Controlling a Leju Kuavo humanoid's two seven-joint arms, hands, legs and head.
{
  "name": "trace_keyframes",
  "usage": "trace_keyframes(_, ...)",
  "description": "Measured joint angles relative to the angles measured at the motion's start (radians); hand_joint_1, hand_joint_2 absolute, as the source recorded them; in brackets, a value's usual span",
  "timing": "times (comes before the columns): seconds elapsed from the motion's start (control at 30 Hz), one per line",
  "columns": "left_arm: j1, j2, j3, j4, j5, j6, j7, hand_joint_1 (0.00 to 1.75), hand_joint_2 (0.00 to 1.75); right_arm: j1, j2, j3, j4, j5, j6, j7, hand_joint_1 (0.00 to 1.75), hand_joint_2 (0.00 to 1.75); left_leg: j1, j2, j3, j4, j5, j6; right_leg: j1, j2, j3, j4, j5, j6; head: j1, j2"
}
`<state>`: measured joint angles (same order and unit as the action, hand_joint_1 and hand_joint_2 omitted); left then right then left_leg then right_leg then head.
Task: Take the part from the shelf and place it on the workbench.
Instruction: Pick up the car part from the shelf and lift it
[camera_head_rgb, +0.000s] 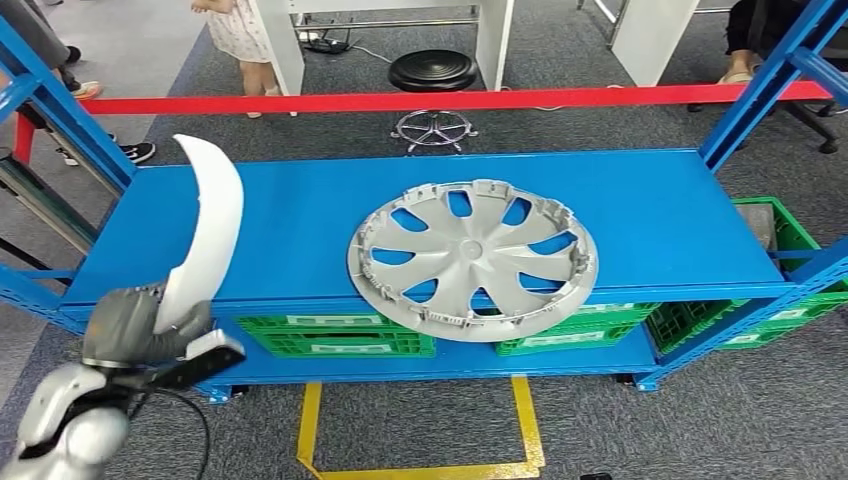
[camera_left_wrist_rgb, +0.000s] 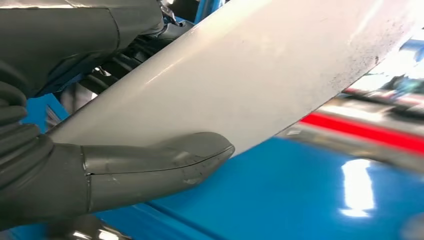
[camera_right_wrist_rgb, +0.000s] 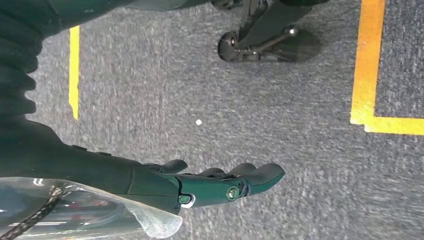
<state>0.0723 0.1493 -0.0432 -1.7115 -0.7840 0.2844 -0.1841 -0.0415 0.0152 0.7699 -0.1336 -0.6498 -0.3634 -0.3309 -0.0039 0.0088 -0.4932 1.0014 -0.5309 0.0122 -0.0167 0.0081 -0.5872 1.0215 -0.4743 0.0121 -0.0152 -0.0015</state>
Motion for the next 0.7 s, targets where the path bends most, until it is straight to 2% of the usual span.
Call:
trace_keyframes(0.07, 0.062, -0.032, -0.005, -0.069, 0.033, 0.049, -0.046, 1.75, 1.75, 0.004, 0.009, -0.004, 0.004, -0.017, 0.002, -0.003, 0.00, 1.75, 0.000, 0.003, 0.007, -0.020, 0.017, 0.015, -0.002, 0.001, 0.002, -0.014, 0.008, 0.011, 0.000, 0.000)
trace_keyframes(0.13, 0.109, -0.067, -0.015, -0.123, 0.044, 0.107, -0.079, 1.75, 1.75, 0.007, 0.012, -0.011, 0.007, -0.032, 0.007, -0.009, 0.00, 1.75, 0.007, 0.008, 0.022, -0.064, 0.046, 0.029, 0.002, 0.000, -0.010, 0.007, -0.018, 0.017, 0.002, 0.000)
trace_keyframes(0.17, 0.129, -0.084, -0.022, -0.145, 0.048, 0.134, -0.092, 1.75, 1.75, 0.008, 0.013, -0.014, 0.009, -0.038, 0.012, -0.014, 0.00, 1.75, 0.013, 0.011, 0.028, -0.080, 0.054, 0.032, 0.002, 0.000, -0.028, 0.048, -0.048, 0.020, 0.004, 0.000)
trace_keyframes(0.23, 0.164, -0.115, -0.040, -0.176, 0.046, 0.180, -0.114, 1.75, 1.75, 0.009, 0.014, -0.021, 0.011, -0.052, 0.039, -0.025, 0.00, 1.75, 0.018, 0.012, 0.025, -0.083, 0.058, 0.034, -0.004, 0.000, -0.076, 0.167, -0.105, 0.032, 0.006, 0.000)
trace_keyframes(0.27, 0.180, -0.128, -0.050, -0.187, 0.042, 0.200, -0.125, 1.75, 1.75, 0.010, 0.014, -0.024, 0.012, -0.059, 0.058, -0.032, 0.00, 1.75, 0.020, 0.013, 0.021, -0.079, 0.058, 0.032, -0.008, -0.001, -0.091, 0.210, -0.117, 0.039, 0.007, 0.000)
trace_keyframes(0.3, 0.195, -0.139, -0.061, -0.196, 0.037, 0.218, -0.136, 1.75, 1.75, 0.010, 0.013, -0.028, 0.014, -0.066, 0.076, -0.037, 0.00, 1.75, 0.024, 0.013, 0.018, -0.073, 0.056, 0.027, -0.014, -0.002, -0.091, 0.219, -0.110, 0.047, 0.006, 0.000)
trace_keyframes(0.33, 0.208, -0.148, -0.071, -0.202, 0.032, 0.234, -0.145, 1.75, 1.75, 0.011, 0.013, -0.031, 0.016, -0.071, 0.089, -0.042, 0.00, 1.75, 0.030, 0.012, 0.014, -0.065, 0.053, 0.020, -0.019, -0.004, -0.071, 0.191, -0.086, 0.055, 0.006, 0.000)
trace_keyframes(0.37, 0.219, -0.155, -0.080, -0.208, 0.031, 0.245, -0.151, 1.75, 1.75, 0.011, 0.013, -0.035, 0.017, -0.074, 0.098, -0.046, 0.00, 1.75, 0.036, 0.011, 0.009, -0.052, 0.047, 0.010, -0.025, -0.007, -0.037, 0.132, -0.057, 0.065, 0.007, 0.000)
trace_keyframes(0.4, 0.228, -0.161, -0.087, -0.214, 0.030, 0.253, -0.154, 1.75, 1.75, 0.011, 0.015, -0.037, 0.018, -0.076, 0.103, -0.048, 0.00, 1.75, 0.040, 0.010, 0.001, -0.037, 0.040, -0.002, -0.027, -0.009, 0.000, 0.074, -0.042, 0.074, 0.010, 0.000)
trace_keyframes(0.43, 0.235, -0.165, -0.091, -0.218, 0.030, 0.258, -0.157, 1.75, 1.75, 0.010, 0.017, -0.039, 0.019, -0.076, 0.106, -0.050, 0.00, 1.75, 0.042, 0.008, -0.007, -0.020, 0.032, -0.014, -0.029, -0.009, 0.024, 0.038, -0.032, 0.076, 0.014, 0.000)
trace_keyframes(0.47, 0.239, -0.168, -0.095, -0.223, 0.030, 0.263, -0.159, 1.75, 1.75, 0.009, 0.019, -0.041, 0.020, -0.077, 0.109, -0.052, 0.00, 1.75, 0.040, 0.007, -0.016, -0.003, 0.026, -0.024, -0.031, -0.007, 0.035, 0.021, -0.037, 0.072, 0.016, 0.000)
trace_keyframes(0.5, 0.243, -0.170, -0.098, -0.226, 0.030, 0.269, -0.162, 1.75, 1.75, 0.008, 0.021, -0.042, 0.021, -0.077, 0.112, -0.054, 0.00, 1.75, 0.037, 0.006, -0.024, 0.011, 0.023, -0.031, -0.030, -0.004, 0.031, 0.029, -0.047, 0.062, 0.016, 0.000)
trace_keyframes(0.57, 0.250, -0.172, -0.105, -0.230, 0.032, 0.288, -0.169, 1.75, 1.75, 0.008, 0.021, -0.045, 0.024, -0.079, 0.118, -0.057, 0.00, 1.75, 0.037, 0.004, -0.034, 0.028, 0.018, -0.039, -0.032, -0.002, 0.014, 0.043, -0.050, 0.038, 0.011, 0.000)
trace_keyframes(0.6, 0.255, -0.172, -0.108, -0.230, 0.035, 0.299, -0.171, 1.75, 1.75, 0.009, 0.021, -0.046, 0.026, -0.081, 0.121, -0.059, 0.00, 1.75, 0.038, 0.004, -0.041, 0.039, 0.006, -0.041, -0.030, -0.002, 0.007, 0.047, -0.047, 0.029, 0.008, 0.000)
trace_keyframes(0.63, 0.260, -0.172, -0.111, -0.230, 0.039, 0.312, -0.174, 1.75, 1.75, 0.009, 0.021, -0.047, 0.028, -0.083, 0.125, -0.060, 0.00, 1.75, 0.039, 0.003, -0.051, 0.065, -0.020, -0.042, -0.029, -0.002, 0.000, 0.047, -0.042, 0.020, 0.006, 0.000)
trace_keyframes(0.7, 0.266, -0.172, -0.118, -0.230, 0.050, 0.340, -0.181, 1.75, 1.75, 0.009, 0.022, -0.047, 0.035, -0.086, 0.132, -0.064, 0.00, 1.75, 0.038, 0.002, -0.089, 0.170, -0.099, -0.040, -0.021, -0.003, -0.016, 0.047, -0.029, 0.005, 0.001, 0.000)
